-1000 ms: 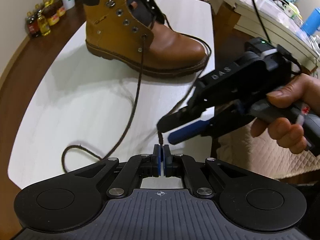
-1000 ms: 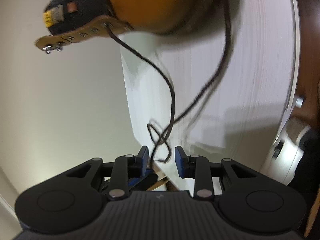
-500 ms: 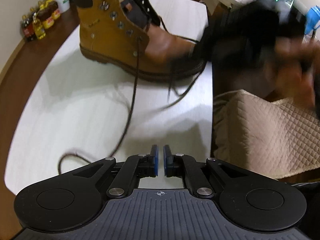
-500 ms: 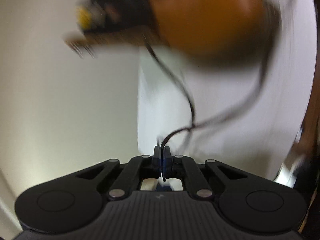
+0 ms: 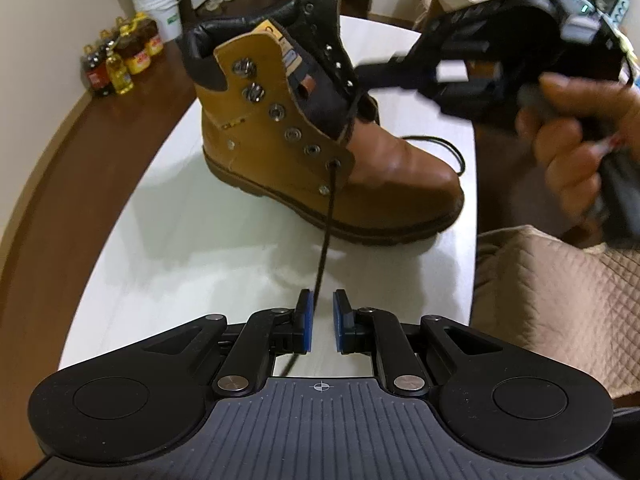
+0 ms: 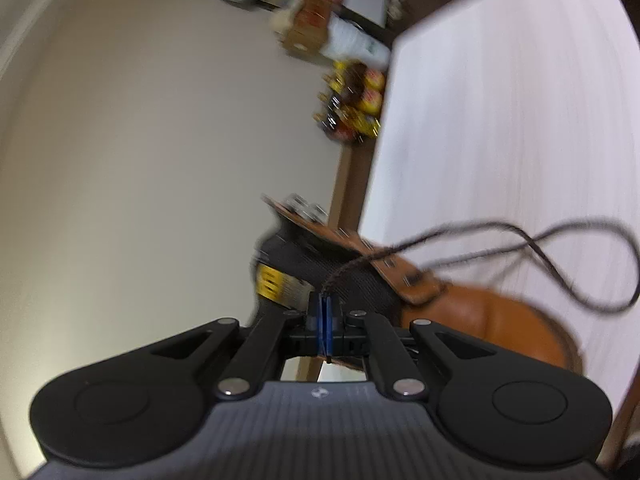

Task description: Lace up shoes with both hands

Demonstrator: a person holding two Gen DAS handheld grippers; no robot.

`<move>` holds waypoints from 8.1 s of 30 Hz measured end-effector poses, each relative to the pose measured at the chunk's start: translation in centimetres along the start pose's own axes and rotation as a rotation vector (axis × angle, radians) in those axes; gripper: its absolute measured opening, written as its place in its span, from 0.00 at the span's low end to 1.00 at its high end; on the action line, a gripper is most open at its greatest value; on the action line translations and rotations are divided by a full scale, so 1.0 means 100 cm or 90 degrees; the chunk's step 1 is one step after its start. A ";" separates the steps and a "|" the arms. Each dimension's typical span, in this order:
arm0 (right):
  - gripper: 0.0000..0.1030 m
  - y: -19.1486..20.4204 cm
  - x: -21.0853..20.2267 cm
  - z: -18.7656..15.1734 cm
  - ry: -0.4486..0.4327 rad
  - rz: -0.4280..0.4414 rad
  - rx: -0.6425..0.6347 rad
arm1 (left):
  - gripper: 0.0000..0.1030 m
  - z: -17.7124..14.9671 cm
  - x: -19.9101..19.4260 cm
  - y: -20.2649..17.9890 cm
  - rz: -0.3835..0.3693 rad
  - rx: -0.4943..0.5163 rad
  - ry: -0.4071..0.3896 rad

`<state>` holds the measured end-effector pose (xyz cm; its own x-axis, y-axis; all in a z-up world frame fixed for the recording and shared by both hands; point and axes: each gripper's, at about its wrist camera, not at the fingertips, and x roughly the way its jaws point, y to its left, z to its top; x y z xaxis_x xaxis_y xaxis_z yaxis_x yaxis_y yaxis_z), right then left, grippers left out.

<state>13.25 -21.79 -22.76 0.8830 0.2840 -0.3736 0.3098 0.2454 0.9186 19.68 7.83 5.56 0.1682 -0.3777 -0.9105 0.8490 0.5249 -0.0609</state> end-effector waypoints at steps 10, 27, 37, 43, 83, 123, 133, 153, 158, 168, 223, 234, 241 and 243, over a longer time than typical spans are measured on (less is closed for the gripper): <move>0.02 -0.023 0.031 -0.010 0.011 0.001 -0.019 | 0.11 0.004 0.018 -0.012 -0.032 0.018 0.005; 0.03 -0.039 0.030 -0.022 0.046 0.002 0.028 | 0.18 0.048 0.036 0.010 0.014 0.109 -0.099; 0.03 -0.042 0.024 -0.020 0.060 0.004 0.030 | 0.04 0.058 0.054 0.007 0.008 0.130 -0.078; 0.10 -0.043 0.015 -0.018 0.074 0.005 0.023 | 0.02 0.050 0.039 0.009 0.019 0.146 -0.078; 0.21 0.102 0.097 -0.326 0.454 -0.163 -0.964 | 0.16 -0.188 -0.035 0.197 0.156 -0.067 0.085; 0.34 -0.036 -0.082 -0.063 0.063 -0.009 0.243 | 0.04 0.014 0.044 -0.046 -0.122 0.265 -0.092; 0.34 -0.059 -0.049 -0.074 0.153 0.041 0.376 | 0.04 -0.007 0.024 -0.050 -0.134 0.353 -0.114; 0.03 0.028 -0.063 -0.041 -0.005 0.028 0.087 | 0.14 0.027 0.002 -0.005 -0.105 0.177 -0.079; 0.03 0.038 -0.051 -0.041 -0.056 0.013 0.104 | 0.14 0.082 -0.012 0.019 -0.110 0.219 -0.097; 0.03 0.041 -0.019 -0.061 -0.183 -0.034 0.191 | 0.14 0.126 -0.019 0.049 -0.178 0.400 -0.155; 0.04 0.072 0.000 -0.065 -0.287 -0.178 0.057 | 0.14 0.081 0.029 0.062 -0.269 0.358 -0.090; 0.13 0.069 -0.037 -0.052 -0.254 -0.138 0.064 | 0.14 0.076 0.020 0.042 -0.243 0.305 -0.088; 0.18 0.017 -0.032 0.006 -0.124 -0.063 0.101 | 0.14 0.077 0.027 0.013 -0.168 0.164 -0.093; 0.21 -0.007 -0.019 0.021 -0.053 -0.011 0.147 | 0.14 0.077 0.032 0.000 -0.149 0.129 -0.085</move>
<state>12.09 -24.40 -22.41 0.9003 0.2014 -0.3858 0.3885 0.0278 0.9210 24.08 0.70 5.79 0.0100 -0.5740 -0.8188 0.9524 0.2549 -0.1671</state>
